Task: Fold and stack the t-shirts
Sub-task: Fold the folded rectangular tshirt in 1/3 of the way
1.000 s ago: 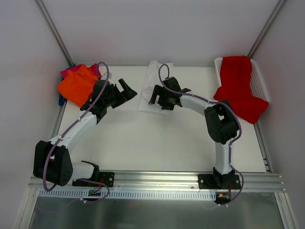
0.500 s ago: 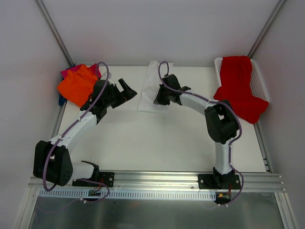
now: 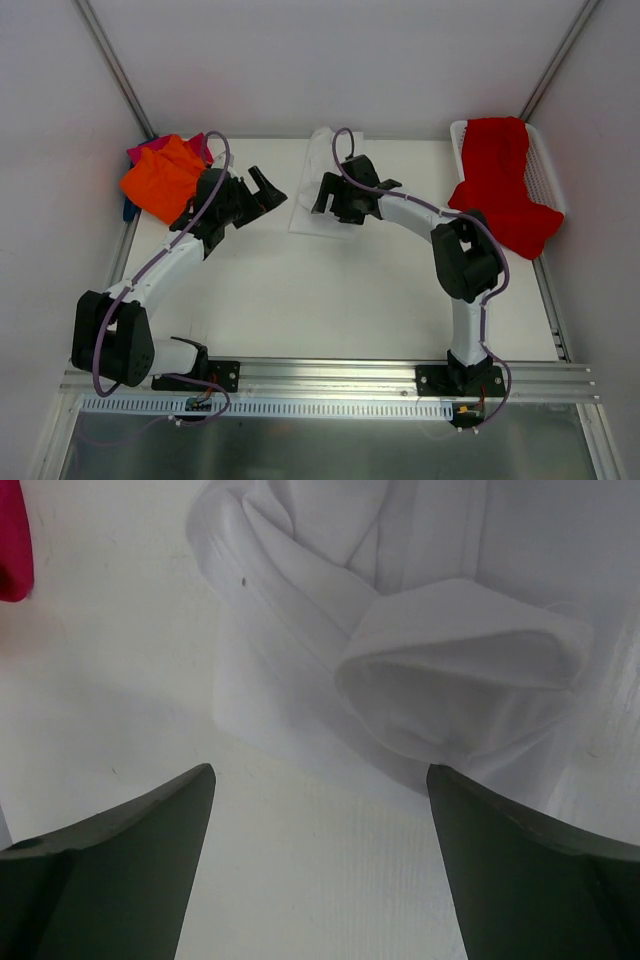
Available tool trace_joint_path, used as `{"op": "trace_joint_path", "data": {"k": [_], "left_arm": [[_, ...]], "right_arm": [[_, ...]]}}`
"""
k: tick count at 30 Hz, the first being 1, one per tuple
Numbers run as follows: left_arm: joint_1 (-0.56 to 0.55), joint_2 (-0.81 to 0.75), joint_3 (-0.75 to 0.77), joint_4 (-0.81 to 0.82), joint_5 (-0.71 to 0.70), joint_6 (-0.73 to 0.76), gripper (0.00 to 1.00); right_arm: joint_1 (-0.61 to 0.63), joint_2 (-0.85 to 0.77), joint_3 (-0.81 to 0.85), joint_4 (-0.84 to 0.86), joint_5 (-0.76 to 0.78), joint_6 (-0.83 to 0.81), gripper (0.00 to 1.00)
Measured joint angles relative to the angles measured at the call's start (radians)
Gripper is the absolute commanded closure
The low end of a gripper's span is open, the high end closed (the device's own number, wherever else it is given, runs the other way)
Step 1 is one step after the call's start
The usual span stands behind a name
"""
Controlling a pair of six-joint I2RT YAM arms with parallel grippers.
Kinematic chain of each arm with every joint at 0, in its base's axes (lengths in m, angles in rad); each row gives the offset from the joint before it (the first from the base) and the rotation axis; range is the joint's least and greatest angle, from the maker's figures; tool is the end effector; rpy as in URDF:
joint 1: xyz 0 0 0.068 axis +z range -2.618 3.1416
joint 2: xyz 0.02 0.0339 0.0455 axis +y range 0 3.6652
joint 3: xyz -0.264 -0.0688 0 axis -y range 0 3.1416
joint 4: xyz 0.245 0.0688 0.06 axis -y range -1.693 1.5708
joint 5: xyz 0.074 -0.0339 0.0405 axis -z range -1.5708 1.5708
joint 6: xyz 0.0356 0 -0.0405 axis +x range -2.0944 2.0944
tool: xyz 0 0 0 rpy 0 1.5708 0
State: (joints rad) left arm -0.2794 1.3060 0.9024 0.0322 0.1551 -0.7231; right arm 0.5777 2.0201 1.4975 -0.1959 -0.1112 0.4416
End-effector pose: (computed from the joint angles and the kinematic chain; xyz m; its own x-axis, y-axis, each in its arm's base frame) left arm 0.2883 -0.0884 0.2876 -0.5334 -0.5271 -0.6615 0.0772 0.7485 -0.6586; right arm 0.3826 0.2541 0.2090 -0.7604 0.0113 -0.6494 -0.3183 0.8651 0.3878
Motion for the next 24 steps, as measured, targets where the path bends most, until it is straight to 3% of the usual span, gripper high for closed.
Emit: {"op": "trace_joint_path", "data": {"k": [16,24], "left_arm": [[0.0,0.025,-0.022,0.039,0.001,-0.001,0.01],[0.0,0.029,-0.034,0.053,0.001,-0.001,0.01]], "right_arm": [[0.042,-0.097,0.034,-0.189,0.154,-0.088,0.08],[0.054,-0.03,0.085,-0.209,0.174,-0.104,0.15]]}}
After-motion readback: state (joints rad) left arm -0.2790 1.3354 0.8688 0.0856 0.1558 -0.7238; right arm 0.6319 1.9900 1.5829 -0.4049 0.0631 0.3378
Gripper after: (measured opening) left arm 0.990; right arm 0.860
